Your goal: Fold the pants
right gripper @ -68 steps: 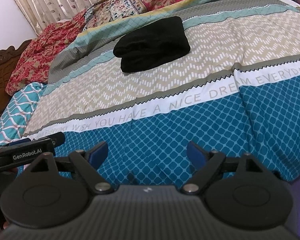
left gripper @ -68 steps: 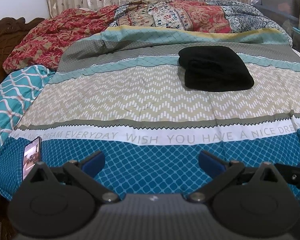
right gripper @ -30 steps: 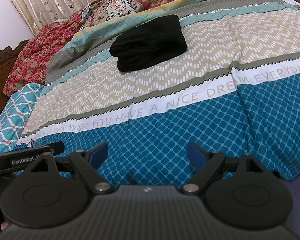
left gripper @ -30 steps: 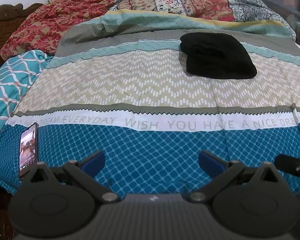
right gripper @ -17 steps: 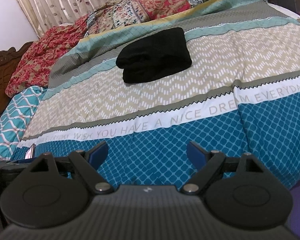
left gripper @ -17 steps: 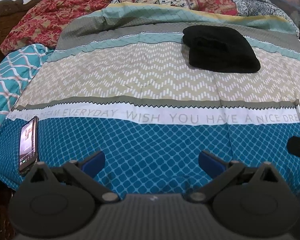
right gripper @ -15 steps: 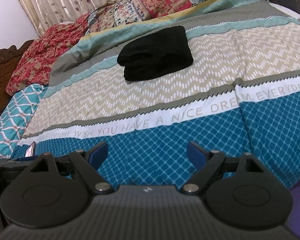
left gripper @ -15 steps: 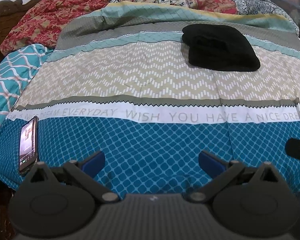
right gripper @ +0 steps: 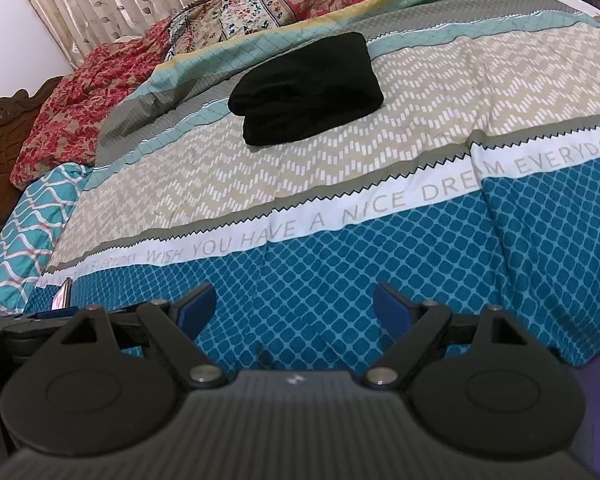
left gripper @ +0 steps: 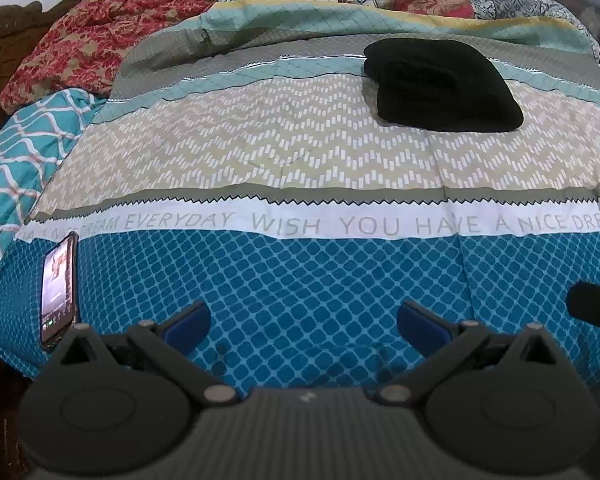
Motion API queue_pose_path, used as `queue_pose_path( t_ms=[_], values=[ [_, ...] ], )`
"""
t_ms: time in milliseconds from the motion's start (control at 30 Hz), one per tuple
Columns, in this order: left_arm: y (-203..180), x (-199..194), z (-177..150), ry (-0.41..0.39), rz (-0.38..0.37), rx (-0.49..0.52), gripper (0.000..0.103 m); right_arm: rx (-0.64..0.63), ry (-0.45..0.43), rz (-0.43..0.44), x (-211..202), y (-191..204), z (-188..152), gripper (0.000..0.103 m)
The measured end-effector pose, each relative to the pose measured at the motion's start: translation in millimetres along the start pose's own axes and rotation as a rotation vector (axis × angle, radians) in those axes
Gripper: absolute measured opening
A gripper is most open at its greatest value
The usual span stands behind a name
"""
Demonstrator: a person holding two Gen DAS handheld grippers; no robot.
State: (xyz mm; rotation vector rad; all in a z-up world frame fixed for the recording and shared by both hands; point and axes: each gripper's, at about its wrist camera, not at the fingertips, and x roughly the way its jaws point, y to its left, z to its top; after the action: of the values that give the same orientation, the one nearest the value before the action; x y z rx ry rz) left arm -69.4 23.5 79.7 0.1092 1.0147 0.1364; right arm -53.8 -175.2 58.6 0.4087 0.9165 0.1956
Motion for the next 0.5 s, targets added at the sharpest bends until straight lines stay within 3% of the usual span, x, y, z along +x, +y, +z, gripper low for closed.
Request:
queue_pose_path(
  t_ms=[500],
  values=[
    [-1.2,0.9,-1.1,0.001,0.012,0.016,0.103,0.004,0.008,0.002,1.3,-1.3,-0.9,0.088]
  ],
)
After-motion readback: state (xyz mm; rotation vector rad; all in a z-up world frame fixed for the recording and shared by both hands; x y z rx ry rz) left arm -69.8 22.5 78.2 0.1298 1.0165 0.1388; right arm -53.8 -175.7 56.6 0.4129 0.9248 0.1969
